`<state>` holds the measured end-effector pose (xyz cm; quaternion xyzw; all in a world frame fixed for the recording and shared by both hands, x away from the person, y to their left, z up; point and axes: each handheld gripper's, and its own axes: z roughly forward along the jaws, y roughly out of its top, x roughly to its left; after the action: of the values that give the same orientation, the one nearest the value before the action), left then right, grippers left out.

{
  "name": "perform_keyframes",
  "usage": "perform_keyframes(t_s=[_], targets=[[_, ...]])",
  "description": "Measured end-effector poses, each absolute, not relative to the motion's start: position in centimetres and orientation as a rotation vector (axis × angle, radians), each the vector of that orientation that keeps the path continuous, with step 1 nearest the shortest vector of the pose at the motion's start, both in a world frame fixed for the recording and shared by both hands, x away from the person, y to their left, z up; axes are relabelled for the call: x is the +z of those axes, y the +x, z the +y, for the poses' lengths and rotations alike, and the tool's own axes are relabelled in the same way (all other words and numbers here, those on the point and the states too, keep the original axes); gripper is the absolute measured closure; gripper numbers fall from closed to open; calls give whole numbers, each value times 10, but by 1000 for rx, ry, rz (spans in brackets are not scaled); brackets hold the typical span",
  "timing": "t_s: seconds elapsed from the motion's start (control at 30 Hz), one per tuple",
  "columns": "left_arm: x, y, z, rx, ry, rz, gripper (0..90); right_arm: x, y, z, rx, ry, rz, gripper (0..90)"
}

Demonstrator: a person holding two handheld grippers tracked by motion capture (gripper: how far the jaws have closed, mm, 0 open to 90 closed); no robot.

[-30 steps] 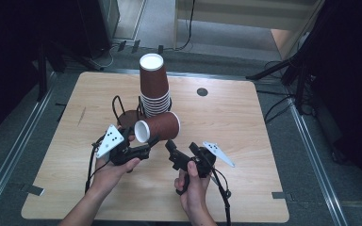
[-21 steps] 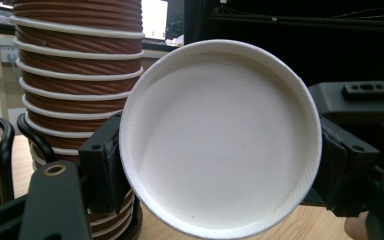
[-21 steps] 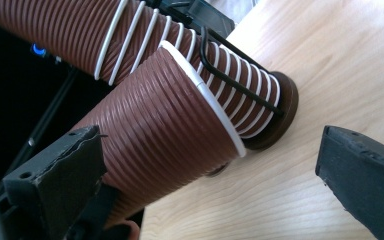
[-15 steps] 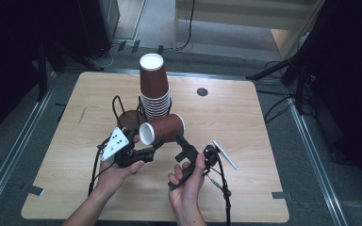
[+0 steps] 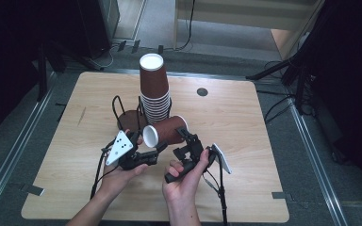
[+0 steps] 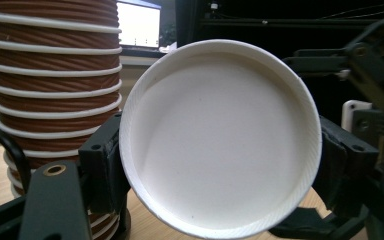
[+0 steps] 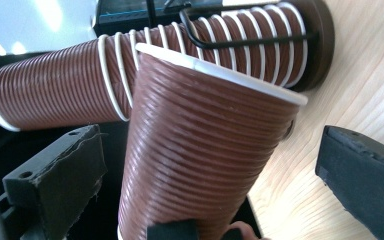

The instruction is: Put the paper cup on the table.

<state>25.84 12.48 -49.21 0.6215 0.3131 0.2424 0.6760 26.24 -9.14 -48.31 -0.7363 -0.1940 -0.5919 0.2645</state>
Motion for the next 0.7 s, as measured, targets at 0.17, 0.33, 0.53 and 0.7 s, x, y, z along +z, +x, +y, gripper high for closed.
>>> perform_keyframes(t_s=[0.17, 0.33, 0.53, 0.7], targets=[[-492, 257, 124, 541, 1404, 689, 235, -486, 268, -89, -1568, -1983, -453, 0], [-493, 257, 123, 549, 1420, 682, 236, -488, 274, -87, -1546, -1962, -411, 0], [-494, 256, 122, 550, 1428, 668, 236, -492, 279, -87, -1528, -1947, -391, 0], [-493, 255, 121, 546, 1438, 651, 236, -496, 287, -86, -1513, -1894, -397, 0]])
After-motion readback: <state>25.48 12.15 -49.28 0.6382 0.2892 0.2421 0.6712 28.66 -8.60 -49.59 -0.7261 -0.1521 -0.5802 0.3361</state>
